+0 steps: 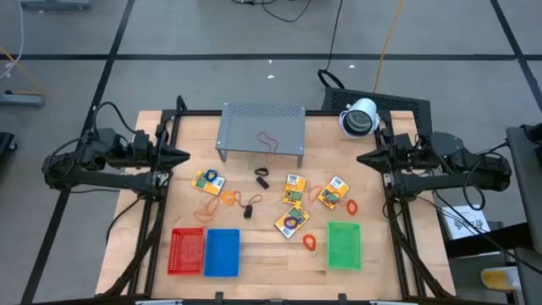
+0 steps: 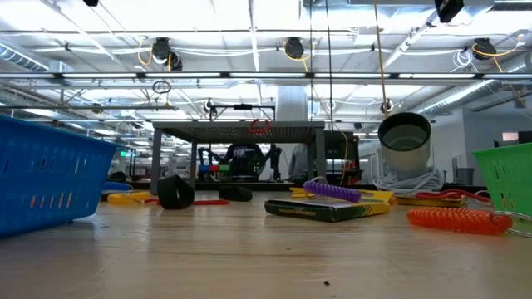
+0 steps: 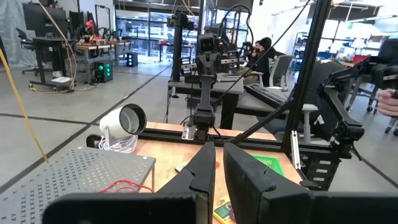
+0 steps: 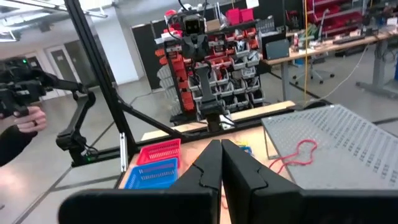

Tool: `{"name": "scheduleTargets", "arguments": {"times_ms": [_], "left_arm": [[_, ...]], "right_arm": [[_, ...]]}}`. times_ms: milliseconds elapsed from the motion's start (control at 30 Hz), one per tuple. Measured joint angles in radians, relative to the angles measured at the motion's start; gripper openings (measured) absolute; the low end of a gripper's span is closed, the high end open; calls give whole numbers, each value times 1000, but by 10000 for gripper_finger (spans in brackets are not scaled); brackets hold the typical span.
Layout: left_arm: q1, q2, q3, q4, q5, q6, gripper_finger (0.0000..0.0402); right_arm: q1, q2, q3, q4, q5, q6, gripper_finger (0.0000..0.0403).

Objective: Pick & Place Office Desk Supplies
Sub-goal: Put the red rubber band into the blue bin

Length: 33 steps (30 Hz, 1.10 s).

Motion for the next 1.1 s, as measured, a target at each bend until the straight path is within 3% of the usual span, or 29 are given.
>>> {"name": "scheduleTargets", "arguments": {"times_ms": [367, 867, 1100], "left_arm": [[0, 31, 0, -3, 2, -50, 42], [-2, 311, 0, 81, 49, -195, 42], [-1, 358, 0, 185, 113, -126, 42]], "right_arm": [[0, 82, 0, 177, 0, -35, 0], [2, 308, 0, 255, 27, 59, 0], [2, 400, 0, 356, -3, 73, 0]]}}
